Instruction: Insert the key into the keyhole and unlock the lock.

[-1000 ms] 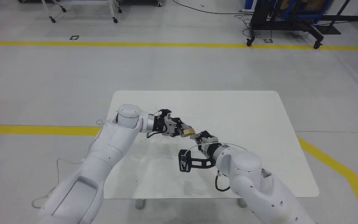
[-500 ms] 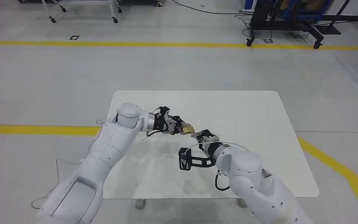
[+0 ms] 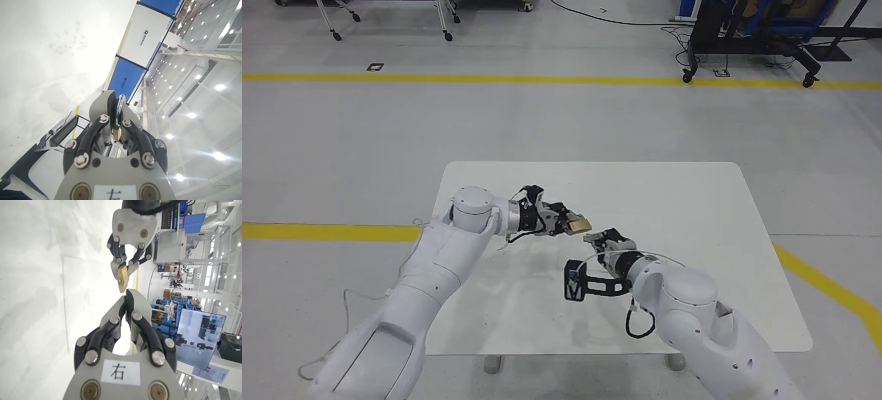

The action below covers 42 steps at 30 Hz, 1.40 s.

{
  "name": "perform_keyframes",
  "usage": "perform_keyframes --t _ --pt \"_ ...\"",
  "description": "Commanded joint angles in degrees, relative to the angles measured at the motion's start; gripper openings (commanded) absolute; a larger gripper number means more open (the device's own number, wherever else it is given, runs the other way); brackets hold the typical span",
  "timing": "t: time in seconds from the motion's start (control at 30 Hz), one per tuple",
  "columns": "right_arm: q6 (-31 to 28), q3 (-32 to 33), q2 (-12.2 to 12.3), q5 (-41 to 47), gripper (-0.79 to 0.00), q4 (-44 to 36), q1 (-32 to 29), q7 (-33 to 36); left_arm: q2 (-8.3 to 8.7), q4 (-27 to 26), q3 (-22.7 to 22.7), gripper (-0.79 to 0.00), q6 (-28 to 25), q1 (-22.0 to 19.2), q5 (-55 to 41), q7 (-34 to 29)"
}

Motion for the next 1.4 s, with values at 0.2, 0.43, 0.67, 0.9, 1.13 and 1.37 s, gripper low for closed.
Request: perform_keyframes --t 0.2,0.43,0.67,0.9,1.13,1.37 --pt "12.87 0.33 1.33 -13.91 -0.785 4.02 -1.54 -16.39 1.16 -6.49 -5.78 -0.785 -1.10 4.84 -5.06 6.13" --pt "19.82 3.14 1.63 -13.18 -0.785 6.44 -4.24 -19.75 1.98 -9.08 -8.31 -0.785 -0.64 7.07 -6.27 6.81" --pt "19.82 3.14 1.63 -13.18 -0.785 6.44 -4.24 -19.75 1.98 -9.33 -8.31 -0.785 -0.88 7.44 -6.24 7.41" --pt "35.57 -0.29 1.89 -31.04 -0.785 11.77 -4.16 -26.68 2.05 -12.93 -8.37 -0.785 -0.64 9.69 -6.30 10.79" --pt "56.00 -2.30 1.10 -39.89 -0.785 22.50 -4.65 -26.14 1.95 -14.61 -9.11 -0.785 0.01 11.18 -8.70 13.93" --pt "56.94 -2.31 0.96 -43.48 -0.785 22.46 -5.05 -23.98 1.97 -14.64 -9.40 -0.785 -0.08 11.28 -9.14 14.27"
